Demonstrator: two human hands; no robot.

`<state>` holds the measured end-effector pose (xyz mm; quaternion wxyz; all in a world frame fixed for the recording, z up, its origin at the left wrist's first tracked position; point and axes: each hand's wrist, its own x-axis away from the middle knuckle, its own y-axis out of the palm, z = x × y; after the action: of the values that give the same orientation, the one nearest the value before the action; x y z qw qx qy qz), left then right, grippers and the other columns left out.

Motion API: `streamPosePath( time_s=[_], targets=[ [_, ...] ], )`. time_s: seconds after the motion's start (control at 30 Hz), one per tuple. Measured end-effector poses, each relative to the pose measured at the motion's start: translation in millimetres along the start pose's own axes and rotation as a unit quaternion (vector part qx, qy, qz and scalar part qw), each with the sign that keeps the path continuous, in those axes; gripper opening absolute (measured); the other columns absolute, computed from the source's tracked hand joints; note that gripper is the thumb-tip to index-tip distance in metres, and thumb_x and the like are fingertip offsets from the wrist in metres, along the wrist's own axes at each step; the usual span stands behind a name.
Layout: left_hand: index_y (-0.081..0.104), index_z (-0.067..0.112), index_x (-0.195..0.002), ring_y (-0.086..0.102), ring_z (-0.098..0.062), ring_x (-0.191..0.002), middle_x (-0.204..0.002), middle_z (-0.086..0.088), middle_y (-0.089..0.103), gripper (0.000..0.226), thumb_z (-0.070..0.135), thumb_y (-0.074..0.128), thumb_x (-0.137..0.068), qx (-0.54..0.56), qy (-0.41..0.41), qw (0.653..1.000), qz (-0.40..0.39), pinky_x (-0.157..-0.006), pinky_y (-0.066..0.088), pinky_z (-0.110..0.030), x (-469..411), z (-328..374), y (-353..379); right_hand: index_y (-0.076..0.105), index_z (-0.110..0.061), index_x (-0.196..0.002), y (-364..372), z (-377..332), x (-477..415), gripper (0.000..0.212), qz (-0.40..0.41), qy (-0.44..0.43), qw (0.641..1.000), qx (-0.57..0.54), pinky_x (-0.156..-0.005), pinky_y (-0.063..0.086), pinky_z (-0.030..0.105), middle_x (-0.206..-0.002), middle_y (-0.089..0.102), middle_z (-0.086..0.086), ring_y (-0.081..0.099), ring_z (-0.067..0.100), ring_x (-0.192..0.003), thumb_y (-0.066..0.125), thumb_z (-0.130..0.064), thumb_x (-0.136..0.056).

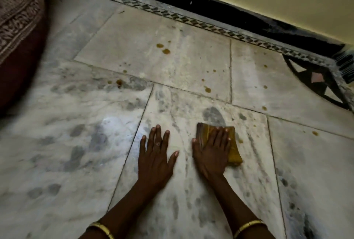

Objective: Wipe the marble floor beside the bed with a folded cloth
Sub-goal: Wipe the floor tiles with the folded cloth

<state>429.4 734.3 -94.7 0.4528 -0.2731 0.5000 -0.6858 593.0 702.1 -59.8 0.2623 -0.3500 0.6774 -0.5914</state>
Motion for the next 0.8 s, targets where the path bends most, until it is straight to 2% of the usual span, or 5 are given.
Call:
streamPosePath(
  time_s=[0.13, 0.27, 0.4, 0.53, 0.8],
  targets=[
    [0.033, 0.013, -0.15, 0.018, -0.025, -0.147, -0.159, -0.015, 0.022, 0.064, 0.046, 0.03, -0.095, -0.014, 0.009, 1.0, 0.005, -0.116, 0.017, -0.048, -0.6, -0.3, -3.6, 0.022, 0.001, -0.148, 5.5, -2.2, 17.3, 0.079, 0.004, -0.129, 0.992, -0.003, -0.115, 0.01, 0.044, -0.154, 0.021, 0.023, 0.016, 0.035, -0.144, 0.03, -0.05, -0.088],
    [0.034, 0.013, -0.149, 0.018, -0.024, -0.148, -0.16, -0.013, 0.022, 0.062, 0.043, 0.03, -0.095, -0.022, 0.014, 1.0, 0.017, -0.116, 0.017, -0.047, 0.5, -0.3, -3.8, 0.033, -0.001, -0.145, -2.9, 58.1, 45.1, 0.071, -0.011, -0.233, 0.972, 0.033, -0.114, 0.018, 0.045, -0.153, 0.026, 0.02, 0.023, 0.032, -0.143, 0.013, -0.048, -0.095],
    [0.031, 0.014, -0.15, 0.014, -0.023, -0.149, -0.161, -0.012, 0.019, 0.062, 0.044, 0.027, -0.097, -0.028, 0.014, 0.999, 0.02, -0.118, 0.014, -0.046, 1.3, 0.5, -5.3, 0.033, 0.003, -0.144, -10.8, 90.8, 15.2, 0.068, 0.027, -0.169, 0.985, 0.022, -0.115, 0.017, 0.046, -0.151, 0.031, 0.023, 0.025, 0.033, -0.142, 0.025, -0.042, -0.092],
    [0.025, 0.016, -0.152, 0.01, -0.022, -0.15, -0.162, -0.01, 0.014, 0.063, 0.043, 0.03, -0.095, -0.047, 0.004, 0.999, 0.008, -0.12, 0.01, -0.044, 1.2, 2.4, -5.5, 0.03, 0.005, -0.144, -3.6, 41.6, -31.7, 0.08, 0.012, -0.086, 0.996, -0.007, -0.114, 0.015, 0.05, -0.15, 0.03, 0.027, 0.027, 0.041, -0.14, 0.031, -0.047, -0.084],
    [0.025, 0.016, -0.152, 0.016, -0.025, -0.149, -0.161, -0.011, 0.017, 0.062, 0.043, 0.027, -0.096, -0.071, -0.01, 0.997, -0.022, -0.118, 0.016, -0.048, -0.4, 2.8, -7.1, 0.025, -0.003, -0.148, -1.0, 5.5, 4.4, 0.083, -0.032, -0.24, 0.97, -0.009, -0.114, 0.013, 0.046, -0.156, 0.019, 0.019, 0.015, 0.032, -0.145, 0.036, -0.046, -0.078]
  ],
)
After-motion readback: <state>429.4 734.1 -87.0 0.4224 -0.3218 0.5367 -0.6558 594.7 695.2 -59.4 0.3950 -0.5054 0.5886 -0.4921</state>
